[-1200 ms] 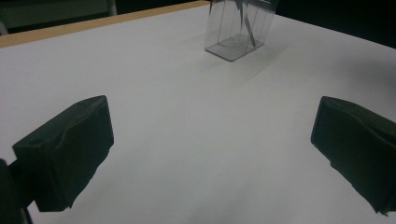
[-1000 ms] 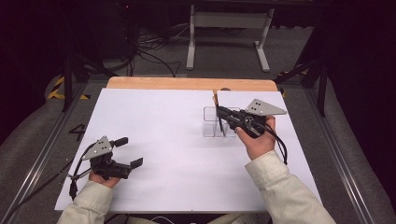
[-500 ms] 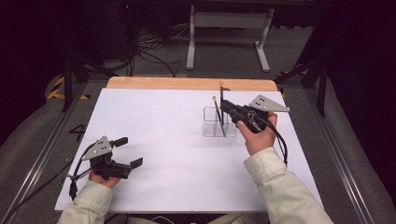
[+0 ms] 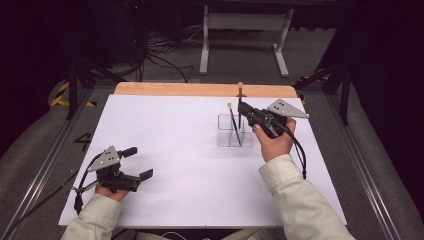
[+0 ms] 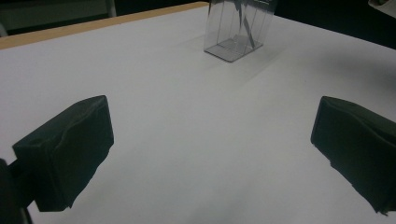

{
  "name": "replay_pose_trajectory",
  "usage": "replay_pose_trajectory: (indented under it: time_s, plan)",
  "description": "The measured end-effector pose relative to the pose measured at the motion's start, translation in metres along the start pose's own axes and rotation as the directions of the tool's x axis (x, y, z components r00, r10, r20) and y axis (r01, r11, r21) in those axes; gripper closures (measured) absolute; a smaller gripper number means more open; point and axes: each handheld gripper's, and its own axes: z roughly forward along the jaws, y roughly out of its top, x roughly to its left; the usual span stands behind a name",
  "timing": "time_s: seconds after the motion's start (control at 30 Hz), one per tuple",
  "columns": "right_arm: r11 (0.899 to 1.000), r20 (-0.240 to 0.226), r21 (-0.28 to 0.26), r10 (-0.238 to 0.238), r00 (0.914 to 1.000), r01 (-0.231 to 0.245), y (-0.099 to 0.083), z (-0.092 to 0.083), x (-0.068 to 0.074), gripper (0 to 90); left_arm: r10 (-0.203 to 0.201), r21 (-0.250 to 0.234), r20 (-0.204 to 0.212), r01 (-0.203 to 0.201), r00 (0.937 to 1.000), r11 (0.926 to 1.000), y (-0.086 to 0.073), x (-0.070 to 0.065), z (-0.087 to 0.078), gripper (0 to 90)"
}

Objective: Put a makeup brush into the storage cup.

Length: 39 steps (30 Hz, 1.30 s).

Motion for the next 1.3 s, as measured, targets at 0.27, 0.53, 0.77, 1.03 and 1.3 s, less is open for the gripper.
replay_pose_trajectory:
  time_s: [0.27, 0.53, 0.77, 1.03, 1.3]
  plan:
    - [1.000, 0.036, -0.008, 0.003, 0.9994, -0.003, -0.002, 0.004, -0.006, 83.8, -0.001, -0.001, 0.001, 0.001, 1.0000, 1.0000, 0.000, 0.000, 0.000, 0.0]
    - [1.000, 0.068, -0.014, 0.007, 0.9977, -0.007, -0.008, 0.013, -0.015, 83.8, 0.004, 0.000, 0.001, -0.004, 1.0000, 1.0000, 0.000, 0.000, 0.000, 0.0]
    - [1.000, 0.085, -0.014, 0.003, 0.9964, -0.002, -0.012, 0.018, -0.019, 83.8, 0.000, 0.002, 0.002, 0.000, 1.0000, 1.0000, 0.000, 0.000, 0.000, 0.0]
    - [1.000, 0.087, -0.007, 0.006, 0.9962, -0.006, -0.021, 0.021, -0.020, 83.8, 0.003, 0.000, 0.005, -0.003, 1.0000, 1.0000, 0.000, 0.000, 0.000, 0.0]
    - [0.999, 0.086, 0.016, 0.032, 0.9957, -0.034, -0.036, 0.021, -0.024, 83.7, 0.006, 0.005, 0.006, -0.006, 1.0000, 1.0000, 0.000, 0.000, 0.000, 0.0]
